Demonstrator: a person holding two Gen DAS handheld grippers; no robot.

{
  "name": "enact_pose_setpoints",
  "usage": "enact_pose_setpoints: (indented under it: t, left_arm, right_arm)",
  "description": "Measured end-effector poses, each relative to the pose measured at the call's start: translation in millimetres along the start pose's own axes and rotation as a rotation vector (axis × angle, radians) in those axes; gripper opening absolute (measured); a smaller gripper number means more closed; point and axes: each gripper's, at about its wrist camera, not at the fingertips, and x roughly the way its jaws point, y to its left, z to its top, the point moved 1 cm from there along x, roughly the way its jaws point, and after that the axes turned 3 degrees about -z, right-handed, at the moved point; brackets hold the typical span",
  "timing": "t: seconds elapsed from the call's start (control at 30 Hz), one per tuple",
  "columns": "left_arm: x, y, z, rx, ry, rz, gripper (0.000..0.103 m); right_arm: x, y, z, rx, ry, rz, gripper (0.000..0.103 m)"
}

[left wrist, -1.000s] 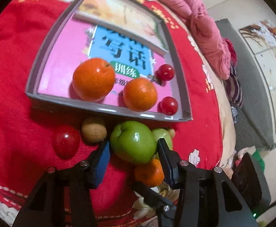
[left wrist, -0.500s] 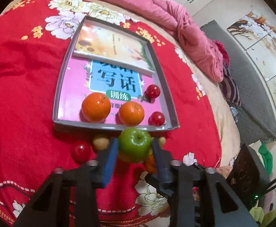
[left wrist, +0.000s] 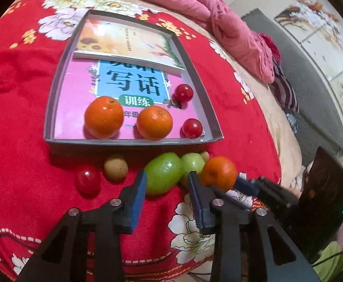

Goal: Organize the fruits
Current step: 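Lift the green apple with the left tool while the right tool lifts the mandarin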

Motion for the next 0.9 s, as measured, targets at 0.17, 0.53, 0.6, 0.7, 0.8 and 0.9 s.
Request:
enact_pose_setpoints:
  t: [0.17,0.53,0.6,0.7,0.8,0.9]
  left_arm:
    - [11,-13,-2,0.104,0.017,0.063,0.047]
    - [38,-16,0,0.242,0.088,0.156,0.053]
    - [42,-13,0,0.237,0.095,0.165,0.053]
    - [45,-13,1,0.234,0.096,0.148,0.052]
    - [47,-14,3,0.237,0.091,0.135,0.050]
    - [46,-11,5,0.211,0.088,0.114,0.049]
  right_arm:
    - [-9,-21,8,0.067,-0.036,-0.013,0.035]
    - [-17,-43,20,0.137,-0.074,-0.009,0.035]
    - [-15,-45,22,0.141,-0.073,-0.006,0.035]
    - [-14,-46,24,0.141,-0.075,-0.006,0.035]
    - [-14,-46,26,0.135,-0.081,-0.013,0.035]
    - [-14,-47,29,0.128,-0.094,-0.021,0.035]
